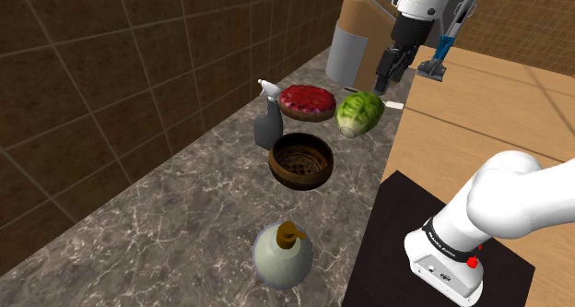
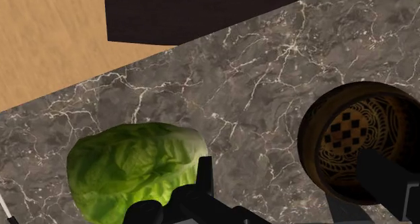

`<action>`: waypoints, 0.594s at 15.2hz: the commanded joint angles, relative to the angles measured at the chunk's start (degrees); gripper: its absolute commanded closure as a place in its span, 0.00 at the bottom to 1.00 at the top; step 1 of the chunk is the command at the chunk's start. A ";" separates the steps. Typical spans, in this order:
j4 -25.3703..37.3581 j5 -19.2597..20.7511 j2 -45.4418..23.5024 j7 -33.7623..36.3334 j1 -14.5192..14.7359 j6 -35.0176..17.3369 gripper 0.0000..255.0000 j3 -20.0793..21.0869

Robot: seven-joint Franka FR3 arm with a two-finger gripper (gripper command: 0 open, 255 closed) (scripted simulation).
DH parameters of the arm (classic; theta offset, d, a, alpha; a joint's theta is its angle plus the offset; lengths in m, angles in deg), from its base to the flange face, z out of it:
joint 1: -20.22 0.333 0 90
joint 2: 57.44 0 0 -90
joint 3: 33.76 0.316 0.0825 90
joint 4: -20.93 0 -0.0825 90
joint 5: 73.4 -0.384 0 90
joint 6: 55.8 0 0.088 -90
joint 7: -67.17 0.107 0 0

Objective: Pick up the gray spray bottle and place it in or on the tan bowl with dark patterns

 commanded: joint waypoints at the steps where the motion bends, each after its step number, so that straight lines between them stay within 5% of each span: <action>1: 1.60 -1.18 -3.40 1.49 0.75 -2.22 0.00 1.44; 9: 9.67 -3.62 -17.11 6.28 2.94 -9.60 0.00 6.26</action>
